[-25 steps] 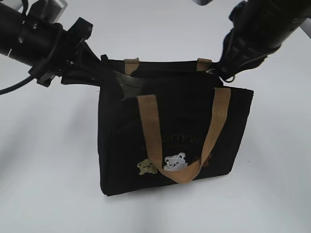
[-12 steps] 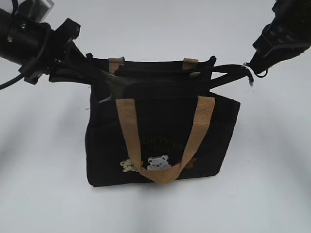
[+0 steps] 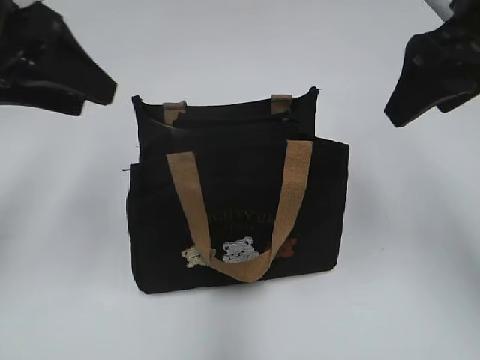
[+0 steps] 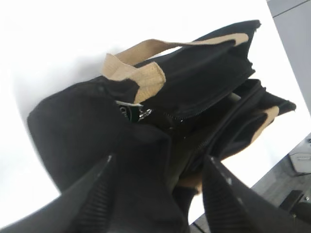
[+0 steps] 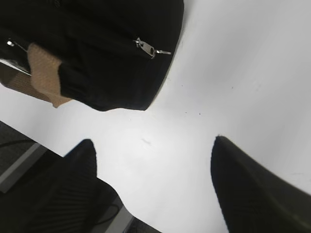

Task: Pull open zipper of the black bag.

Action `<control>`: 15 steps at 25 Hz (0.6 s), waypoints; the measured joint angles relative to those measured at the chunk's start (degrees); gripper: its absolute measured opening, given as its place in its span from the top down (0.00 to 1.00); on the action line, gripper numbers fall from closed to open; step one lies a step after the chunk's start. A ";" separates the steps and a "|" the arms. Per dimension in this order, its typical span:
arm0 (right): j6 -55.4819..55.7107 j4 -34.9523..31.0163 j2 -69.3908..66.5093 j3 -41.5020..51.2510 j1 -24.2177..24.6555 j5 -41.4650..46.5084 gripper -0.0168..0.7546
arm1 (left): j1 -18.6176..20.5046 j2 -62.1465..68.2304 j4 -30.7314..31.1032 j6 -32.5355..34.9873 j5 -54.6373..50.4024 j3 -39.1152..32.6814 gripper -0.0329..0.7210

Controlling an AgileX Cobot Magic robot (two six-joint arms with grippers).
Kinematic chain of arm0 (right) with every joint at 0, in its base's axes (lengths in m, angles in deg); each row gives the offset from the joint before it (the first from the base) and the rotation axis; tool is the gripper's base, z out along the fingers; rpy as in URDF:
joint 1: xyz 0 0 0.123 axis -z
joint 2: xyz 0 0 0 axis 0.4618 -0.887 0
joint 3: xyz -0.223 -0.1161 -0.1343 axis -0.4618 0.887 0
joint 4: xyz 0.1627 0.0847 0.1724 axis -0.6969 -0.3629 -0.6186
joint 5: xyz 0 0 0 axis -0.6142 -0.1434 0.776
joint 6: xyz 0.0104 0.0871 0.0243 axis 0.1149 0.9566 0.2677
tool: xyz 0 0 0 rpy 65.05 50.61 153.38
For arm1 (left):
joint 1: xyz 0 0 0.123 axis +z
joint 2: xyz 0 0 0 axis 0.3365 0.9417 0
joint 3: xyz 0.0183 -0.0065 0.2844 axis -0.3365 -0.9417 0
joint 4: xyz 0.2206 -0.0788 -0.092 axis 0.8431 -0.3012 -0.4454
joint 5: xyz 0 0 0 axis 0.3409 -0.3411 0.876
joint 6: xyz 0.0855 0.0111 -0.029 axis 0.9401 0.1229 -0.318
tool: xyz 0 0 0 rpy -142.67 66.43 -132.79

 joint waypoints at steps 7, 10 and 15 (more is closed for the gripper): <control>3.83 1.33 12.06 4.08 0.07 0.40 0.22 | 0.00 -18.71 22.89 -16.59 -7.11 -3.95 0.36; 4.45 1.89 19.41 11.05 0.07 0.40 0.22 | 0.00 -29.80 28.57 -20.98 -7.70 -10.04 0.36; 5.87 4.12 32.30 25.57 0.07 0.65 0.22 | 0.63 -49.11 32.20 -24.02 -7.82 -20.83 0.36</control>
